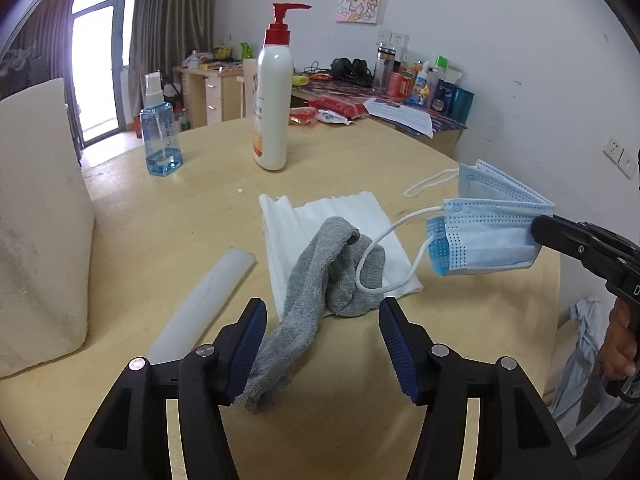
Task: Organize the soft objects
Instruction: 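Grasp the blue surgical mask with the right tool while the left tool holds the sock, then carry the sock and mask with both tools over the white foam box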
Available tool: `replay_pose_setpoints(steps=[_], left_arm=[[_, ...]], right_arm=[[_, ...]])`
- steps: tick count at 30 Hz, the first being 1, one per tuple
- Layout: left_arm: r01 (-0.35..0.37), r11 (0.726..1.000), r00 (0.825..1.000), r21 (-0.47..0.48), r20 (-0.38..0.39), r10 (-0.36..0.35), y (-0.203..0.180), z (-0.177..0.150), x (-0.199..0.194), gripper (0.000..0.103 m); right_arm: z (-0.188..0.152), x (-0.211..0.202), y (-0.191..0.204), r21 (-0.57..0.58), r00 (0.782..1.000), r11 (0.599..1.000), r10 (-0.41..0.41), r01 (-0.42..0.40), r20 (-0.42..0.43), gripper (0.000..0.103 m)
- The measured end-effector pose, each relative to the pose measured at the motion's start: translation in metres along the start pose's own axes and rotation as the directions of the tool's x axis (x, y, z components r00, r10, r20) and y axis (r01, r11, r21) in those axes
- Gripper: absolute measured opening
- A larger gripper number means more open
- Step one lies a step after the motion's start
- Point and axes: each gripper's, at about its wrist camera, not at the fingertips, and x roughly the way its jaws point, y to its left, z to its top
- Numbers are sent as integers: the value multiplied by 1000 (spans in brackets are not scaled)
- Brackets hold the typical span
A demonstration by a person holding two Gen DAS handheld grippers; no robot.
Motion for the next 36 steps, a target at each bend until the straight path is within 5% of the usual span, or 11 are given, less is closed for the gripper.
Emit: replay_pose_setpoints(steps=[2,6,8,16,22,36], left_arm=[[9,1000,1000,-8,-26,-9,1,0,5,55],[26,999,998,-37,-65,-28,7,0,12,19],[37,998,996,-41,-75,-40,7,0,13,9],[57,998,998,-34,-10,-57,5,0,1,6],[53,999,992,2,115,-52,-4,5,-27,5],[-38,999,952,4,305,35,-24,2,-111,6]], right_arm=[[-1,0,0,1,1000,1000,2,-2,0,14],[-2,-1,0,1,1000,1000,2,-2,1,14],[-2,-1,0,7,1000,1000,2,-2,1,14],[-4,-8,-1,23,1000,1000,-6,6,8,14],[-4,-14,-1,35,999,999,-21,20,31,14],[-1,-37,3,52,995,999,-20,15,100,14]])
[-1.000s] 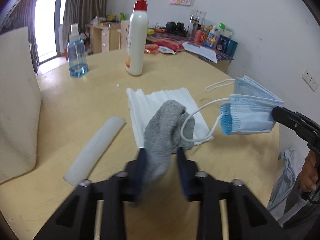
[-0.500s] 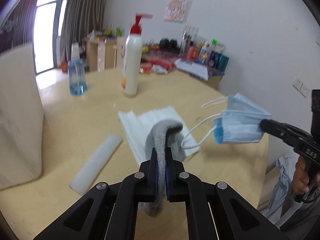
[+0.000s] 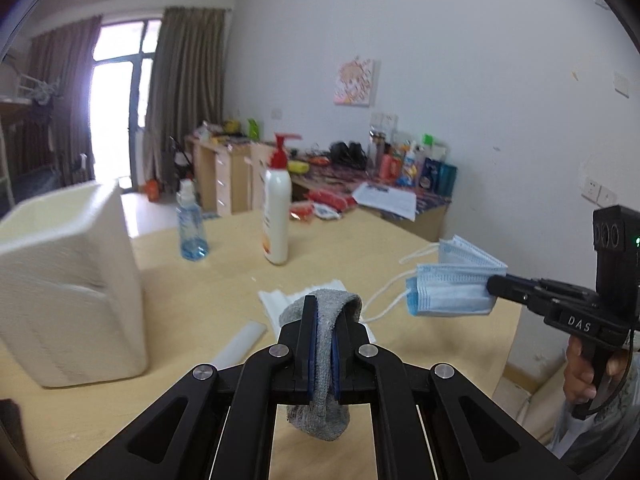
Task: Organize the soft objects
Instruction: 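Carry the sock and mask with both tools over the white foam box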
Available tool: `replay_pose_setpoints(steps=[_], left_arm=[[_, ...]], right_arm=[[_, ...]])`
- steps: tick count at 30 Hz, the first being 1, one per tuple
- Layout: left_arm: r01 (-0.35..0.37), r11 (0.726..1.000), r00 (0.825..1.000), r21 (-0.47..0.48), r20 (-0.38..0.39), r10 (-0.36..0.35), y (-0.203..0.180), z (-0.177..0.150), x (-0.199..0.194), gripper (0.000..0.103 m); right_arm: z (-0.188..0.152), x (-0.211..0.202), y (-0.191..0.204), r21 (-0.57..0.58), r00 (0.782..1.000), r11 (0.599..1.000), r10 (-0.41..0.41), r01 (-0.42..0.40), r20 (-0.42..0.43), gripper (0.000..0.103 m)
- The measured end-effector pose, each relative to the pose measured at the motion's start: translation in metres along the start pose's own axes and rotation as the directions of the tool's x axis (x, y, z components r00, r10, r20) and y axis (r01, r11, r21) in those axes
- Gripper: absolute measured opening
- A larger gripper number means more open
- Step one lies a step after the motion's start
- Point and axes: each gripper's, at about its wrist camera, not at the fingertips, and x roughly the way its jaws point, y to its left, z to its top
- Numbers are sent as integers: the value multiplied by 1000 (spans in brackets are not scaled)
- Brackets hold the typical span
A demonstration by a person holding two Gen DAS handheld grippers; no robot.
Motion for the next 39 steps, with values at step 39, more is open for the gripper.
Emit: replay_pose_setpoints(steps=[39], left_arm=[[-482,856,840,-185,182,512,25,-46,-193,6]], right_arm=[[6,-15,136,-225,938,922,338,-314,76,14]])
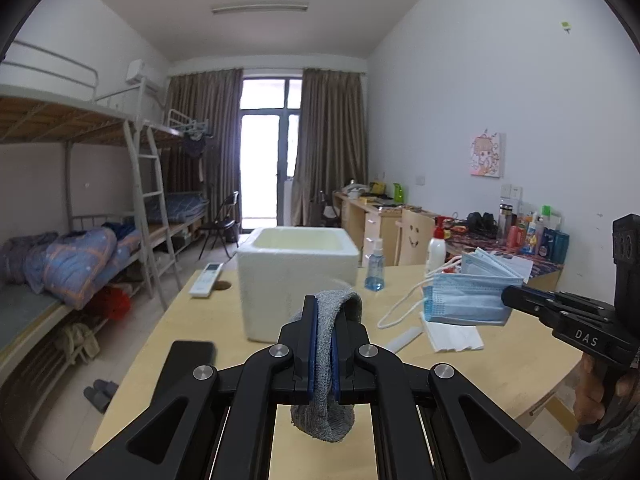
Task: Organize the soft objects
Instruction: 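Carry the sock and mask with both tools over the white foam box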
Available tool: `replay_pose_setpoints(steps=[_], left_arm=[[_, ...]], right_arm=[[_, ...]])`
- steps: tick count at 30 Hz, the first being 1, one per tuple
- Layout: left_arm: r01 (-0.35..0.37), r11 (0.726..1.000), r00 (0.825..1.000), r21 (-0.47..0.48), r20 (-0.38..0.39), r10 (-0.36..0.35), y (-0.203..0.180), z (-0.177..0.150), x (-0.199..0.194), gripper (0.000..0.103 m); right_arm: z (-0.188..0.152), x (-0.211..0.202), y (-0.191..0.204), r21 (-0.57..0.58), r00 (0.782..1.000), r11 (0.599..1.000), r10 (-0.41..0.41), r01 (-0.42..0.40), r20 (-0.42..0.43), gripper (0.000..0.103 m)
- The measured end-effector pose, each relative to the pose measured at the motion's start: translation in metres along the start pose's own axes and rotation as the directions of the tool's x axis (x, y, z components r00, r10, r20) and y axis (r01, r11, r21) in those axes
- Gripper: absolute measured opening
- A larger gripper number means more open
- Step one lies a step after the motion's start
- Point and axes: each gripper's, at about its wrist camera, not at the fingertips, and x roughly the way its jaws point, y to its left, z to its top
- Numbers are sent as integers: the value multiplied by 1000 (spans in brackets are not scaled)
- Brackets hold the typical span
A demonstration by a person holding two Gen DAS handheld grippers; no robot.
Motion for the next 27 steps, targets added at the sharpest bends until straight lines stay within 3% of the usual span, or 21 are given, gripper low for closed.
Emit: replay_pose_setpoints(steps=[13,27], left_arm=[[-15,1000,1000,-27,1,15,23,2,5,6],[4,1000,999,-7,-32,-4,25,36,47,6]], right_arm=[[5,20,27,-51,998,997,51,-53,-28,14],[33,48,22,-61,999,997,39,-41,-34,14]])
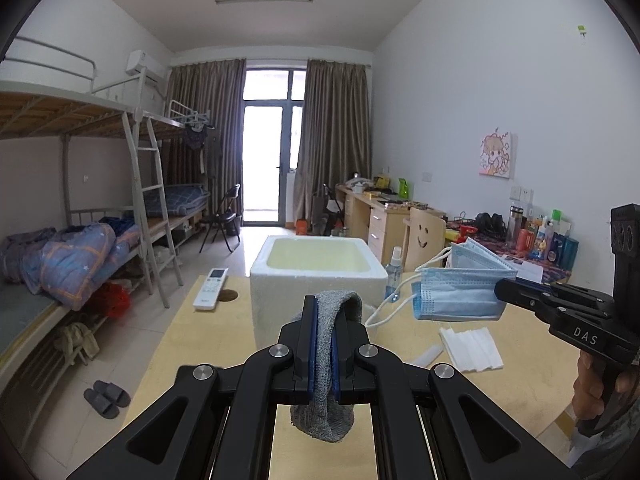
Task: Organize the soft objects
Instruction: 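Carry the sock and mask with both tools over the white foam box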
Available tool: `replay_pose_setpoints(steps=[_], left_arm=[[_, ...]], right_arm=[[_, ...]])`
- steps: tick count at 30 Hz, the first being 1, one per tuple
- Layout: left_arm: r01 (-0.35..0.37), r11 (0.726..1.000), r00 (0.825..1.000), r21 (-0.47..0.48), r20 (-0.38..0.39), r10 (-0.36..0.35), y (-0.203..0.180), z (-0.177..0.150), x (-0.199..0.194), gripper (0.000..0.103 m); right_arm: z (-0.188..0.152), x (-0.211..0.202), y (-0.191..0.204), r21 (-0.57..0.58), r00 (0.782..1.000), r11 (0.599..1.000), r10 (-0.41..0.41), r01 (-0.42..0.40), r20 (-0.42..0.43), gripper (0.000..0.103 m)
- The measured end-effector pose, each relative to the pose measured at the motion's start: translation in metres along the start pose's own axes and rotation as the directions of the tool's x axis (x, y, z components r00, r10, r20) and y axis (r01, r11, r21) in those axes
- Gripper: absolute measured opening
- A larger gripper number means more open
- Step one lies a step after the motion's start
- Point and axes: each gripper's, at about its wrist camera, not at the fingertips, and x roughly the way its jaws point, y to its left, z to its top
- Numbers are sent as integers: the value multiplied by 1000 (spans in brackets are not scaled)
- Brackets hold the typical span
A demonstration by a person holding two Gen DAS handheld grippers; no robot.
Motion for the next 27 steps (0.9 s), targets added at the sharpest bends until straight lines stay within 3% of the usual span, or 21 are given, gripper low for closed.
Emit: replay_pose_setpoints(steps=[13,27], left_arm=[[-1,1000,999,12,45,0,4,52,25,6],[-3,999,999,40,43,1,9,81,56,6]], right_arm=[[47,19,-3,-38,999,999,11,-10,35,14],[83,39,-5,-85,999,996,9,-4,51,14]])
